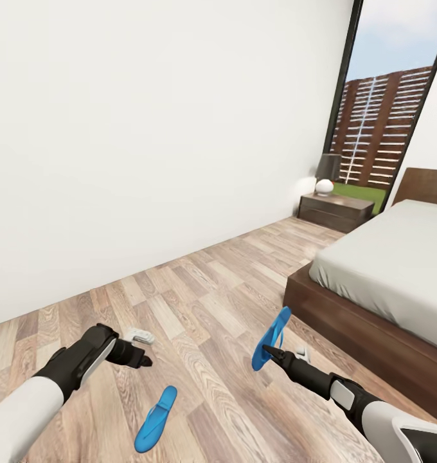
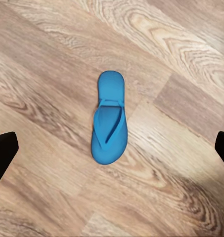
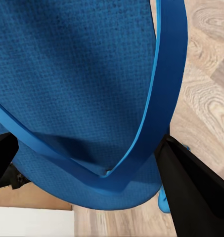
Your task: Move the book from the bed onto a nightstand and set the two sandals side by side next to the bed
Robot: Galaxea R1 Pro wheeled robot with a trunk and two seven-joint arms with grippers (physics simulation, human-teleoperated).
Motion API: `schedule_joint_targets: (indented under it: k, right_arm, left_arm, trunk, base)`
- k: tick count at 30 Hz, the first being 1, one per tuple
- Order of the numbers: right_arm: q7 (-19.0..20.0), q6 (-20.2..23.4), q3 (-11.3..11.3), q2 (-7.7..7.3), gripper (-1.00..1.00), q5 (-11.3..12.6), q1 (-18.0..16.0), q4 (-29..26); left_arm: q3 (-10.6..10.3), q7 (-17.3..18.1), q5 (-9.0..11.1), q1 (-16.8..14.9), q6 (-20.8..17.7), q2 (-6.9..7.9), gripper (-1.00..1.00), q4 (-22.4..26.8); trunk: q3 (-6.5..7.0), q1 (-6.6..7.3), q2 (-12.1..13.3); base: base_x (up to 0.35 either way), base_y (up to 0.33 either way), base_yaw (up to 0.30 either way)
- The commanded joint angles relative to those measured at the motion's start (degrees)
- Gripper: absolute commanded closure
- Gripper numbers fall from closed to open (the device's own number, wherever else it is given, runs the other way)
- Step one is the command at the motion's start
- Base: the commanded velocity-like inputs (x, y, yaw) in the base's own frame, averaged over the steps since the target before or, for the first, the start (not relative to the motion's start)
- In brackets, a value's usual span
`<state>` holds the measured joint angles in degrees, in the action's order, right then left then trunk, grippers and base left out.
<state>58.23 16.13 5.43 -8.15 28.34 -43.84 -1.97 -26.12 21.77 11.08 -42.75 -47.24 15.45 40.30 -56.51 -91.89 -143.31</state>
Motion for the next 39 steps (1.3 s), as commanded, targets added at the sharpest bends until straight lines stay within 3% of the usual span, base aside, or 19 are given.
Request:
schedule_joint_targets:
  k: [1,5,9,26,39]
  right_arm:
    - [1.07,0.66,0.53,-0.01,1.00,-0.15,-0.03,0.01]
    - [2.96,0.66,0.54,-0.02,1.00,-0.25,-0.02,0.03]
    - [3.77,0.66,0.54,-0.06,1.00,-0.30,-0.01,0.02]
    - [4.48,0.74,0.59,-0.23,1.00,-0.47,-0.04,0.03]
    - [6.98,0.75,0.50,-1.32,1.00,-0.47,-0.01,0.03]
  left_arm:
    - [1.65,-0.18,0.60,-0.07,0.11,0.02,-1.00,0.07]
    - [4.34,-0.09,0.49,-0.12,0.46,-0.38,-1.00,0.08]
    - [5.22,-0.07,0.39,-0.15,0.50,-0.93,-1.00,0.11]
    - [5.64,-0.30,0.26,-0.28,0.56,-1.54,-1.00,0.74]
    - [5.65,-0.33,0.26,-0.38,0.77,-1.38,-1.00,0.91]
  trunk:
    - [-0.29,-0.01,-0.05]
    - [-1.17,-0.11,-0.10]
    - [-2.06,-0.22,-0.15]
    - [-5.83,-0.66,-0.38]
    - [-8.71,-0.99,-0.55]
  base:
    - [0.000,0.000,0.000]
    - [0.000,0.000,0.000]
    - [0.000,0.000,0.000]
    - [0.000,0.000,0.000]
    - [0.000,0.000,0.000]
